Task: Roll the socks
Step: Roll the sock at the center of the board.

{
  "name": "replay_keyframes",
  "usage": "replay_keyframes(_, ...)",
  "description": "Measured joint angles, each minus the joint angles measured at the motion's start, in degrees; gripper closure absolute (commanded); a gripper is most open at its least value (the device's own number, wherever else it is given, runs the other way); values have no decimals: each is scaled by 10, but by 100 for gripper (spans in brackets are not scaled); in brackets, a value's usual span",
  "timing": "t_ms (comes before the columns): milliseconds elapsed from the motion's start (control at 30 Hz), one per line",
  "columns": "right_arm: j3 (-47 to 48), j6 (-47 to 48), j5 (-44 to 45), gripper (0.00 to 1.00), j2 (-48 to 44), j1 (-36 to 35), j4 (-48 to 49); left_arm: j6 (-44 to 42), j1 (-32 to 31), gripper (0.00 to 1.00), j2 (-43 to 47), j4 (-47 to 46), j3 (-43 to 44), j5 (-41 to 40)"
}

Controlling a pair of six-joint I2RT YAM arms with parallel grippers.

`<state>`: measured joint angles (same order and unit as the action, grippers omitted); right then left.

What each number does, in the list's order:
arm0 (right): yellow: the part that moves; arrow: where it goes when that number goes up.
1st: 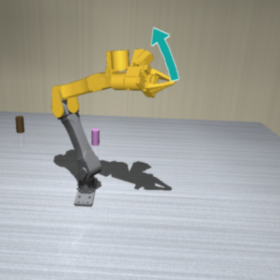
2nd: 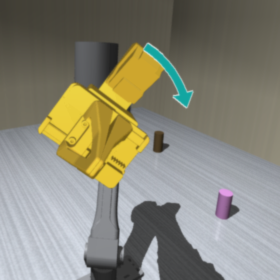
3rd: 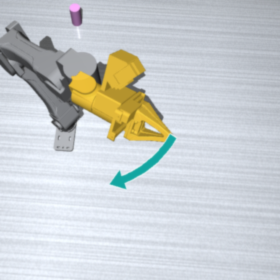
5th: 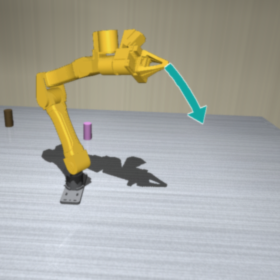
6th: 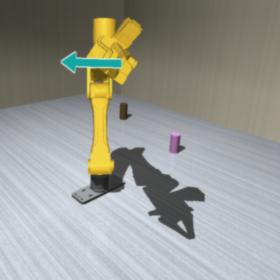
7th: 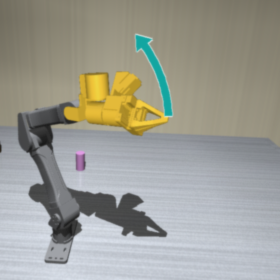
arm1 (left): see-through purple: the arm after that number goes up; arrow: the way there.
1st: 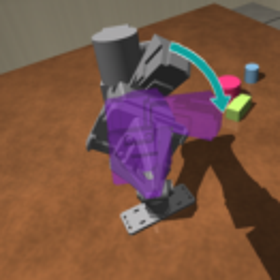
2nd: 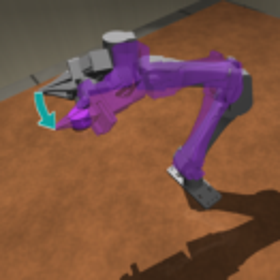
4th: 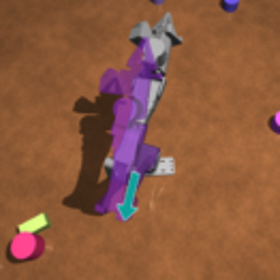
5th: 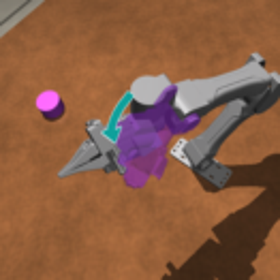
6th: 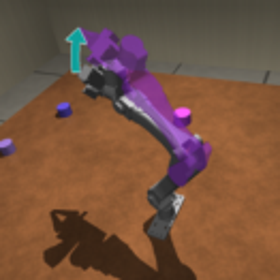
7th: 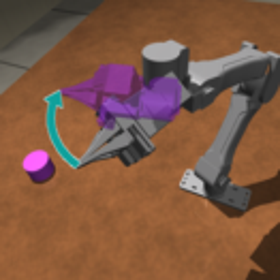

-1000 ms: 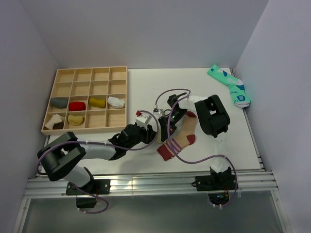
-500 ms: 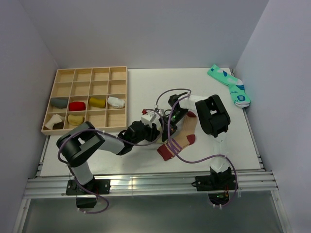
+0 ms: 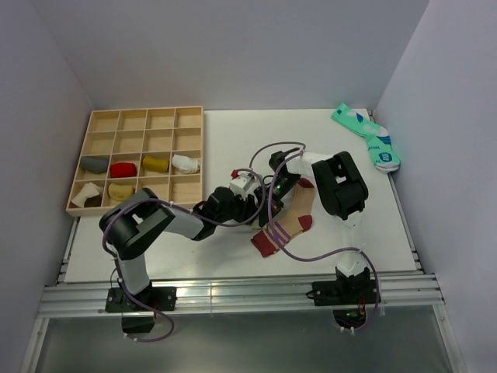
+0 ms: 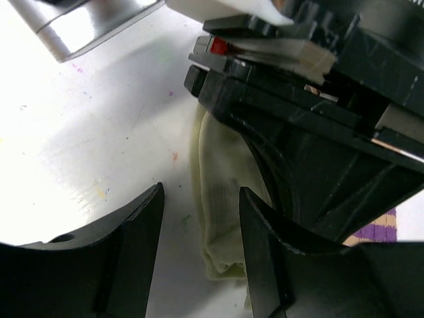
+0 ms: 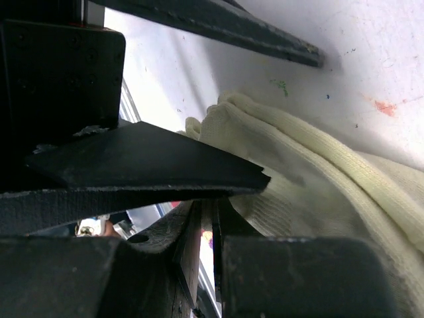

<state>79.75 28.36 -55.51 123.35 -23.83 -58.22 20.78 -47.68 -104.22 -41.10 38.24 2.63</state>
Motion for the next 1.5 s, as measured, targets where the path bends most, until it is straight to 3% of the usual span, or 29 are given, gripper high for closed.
replay_keyframes(100,0,0,0,100,0,0,0,3,3,61,-7,7,11,9)
replay_keyframes(133,0,0,0,100,0,0,0,4,3,71,-9,14,15,11)
replay_keyframes(200,0,0,2,100,0,0,1,11,4,81,-14,20,20,13)
replay_keyframes(233,0,0,3,100,0,0,1,12,3,91,-16,19,21,15)
replay_keyframes(333,0,-2,6,100,0,0,2,22,4,100,-16,23,21,18)
replay_keyframes(767,90,0,24,100,18,-7,-30,88,9,100,62,98,-25,-111)
replay_keyframes(1100,92,-23,61,100,47,-80,-21,106,8,98,88,73,-73,-120)
replay_keyframes(1300,91,-54,73,100,49,-80,-14,112,-2,83,94,60,-87,-137)
replay_keyframes(1333,91,-60,75,100,49,-80,-13,116,-3,73,98,59,-92,-144)
replay_keyframes(1500,89,-80,81,100,49,-80,-9,123,-7,54,123,56,-114,-163)
